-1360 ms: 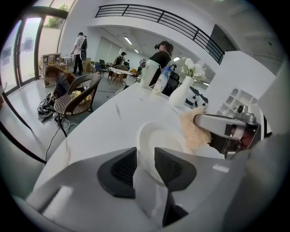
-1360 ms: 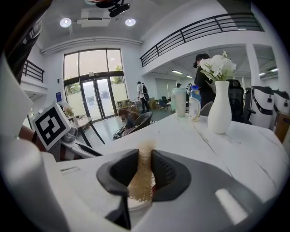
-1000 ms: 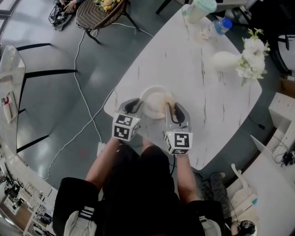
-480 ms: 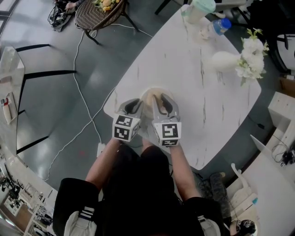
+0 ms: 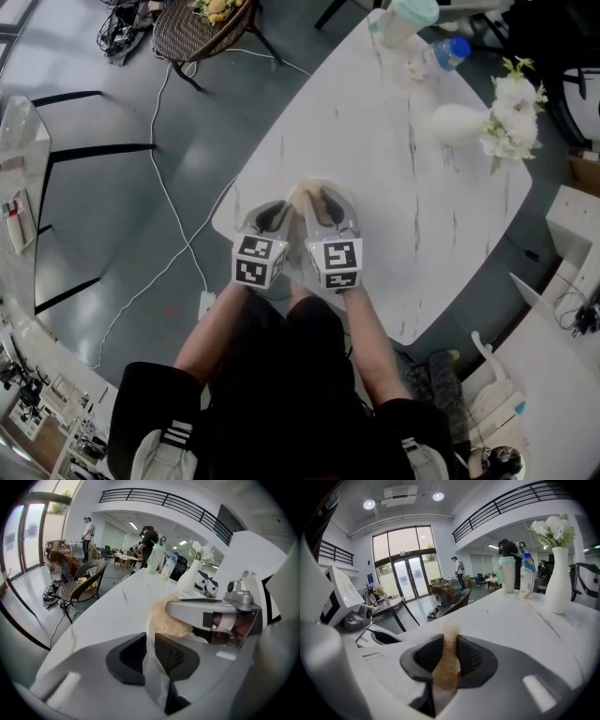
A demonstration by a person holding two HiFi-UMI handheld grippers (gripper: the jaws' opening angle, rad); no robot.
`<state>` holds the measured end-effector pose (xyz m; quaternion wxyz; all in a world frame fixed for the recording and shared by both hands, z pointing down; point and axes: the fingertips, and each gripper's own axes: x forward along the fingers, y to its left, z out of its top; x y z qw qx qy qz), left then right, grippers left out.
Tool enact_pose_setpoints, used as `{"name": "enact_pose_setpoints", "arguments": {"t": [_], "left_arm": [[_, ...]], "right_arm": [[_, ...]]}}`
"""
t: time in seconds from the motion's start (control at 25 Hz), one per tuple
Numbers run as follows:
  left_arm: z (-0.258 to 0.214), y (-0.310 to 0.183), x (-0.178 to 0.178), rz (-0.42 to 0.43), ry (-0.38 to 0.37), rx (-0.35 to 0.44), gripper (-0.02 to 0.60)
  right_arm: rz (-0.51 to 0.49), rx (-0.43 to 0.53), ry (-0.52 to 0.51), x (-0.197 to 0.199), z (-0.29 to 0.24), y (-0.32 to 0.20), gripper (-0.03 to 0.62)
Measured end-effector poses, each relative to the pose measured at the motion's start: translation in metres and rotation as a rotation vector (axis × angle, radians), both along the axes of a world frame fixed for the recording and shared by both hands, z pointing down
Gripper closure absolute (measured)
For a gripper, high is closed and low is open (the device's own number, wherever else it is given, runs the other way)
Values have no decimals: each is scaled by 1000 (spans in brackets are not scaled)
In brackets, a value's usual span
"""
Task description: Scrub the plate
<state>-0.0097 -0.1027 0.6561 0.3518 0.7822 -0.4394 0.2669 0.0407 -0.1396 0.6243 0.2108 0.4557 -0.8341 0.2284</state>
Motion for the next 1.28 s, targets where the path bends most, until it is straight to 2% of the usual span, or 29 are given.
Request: {"name": "enact_pose_setpoints", "arguments": {"t": [0.56,1.28], "left_arm": [[1,1,0,-13,-2,-1,522],[0,-1,1,-12,3,1,523]], "right_arm": [[126,-43,32,53,4,-2,503],[184,-31,59,94,-3,4,503]]}}
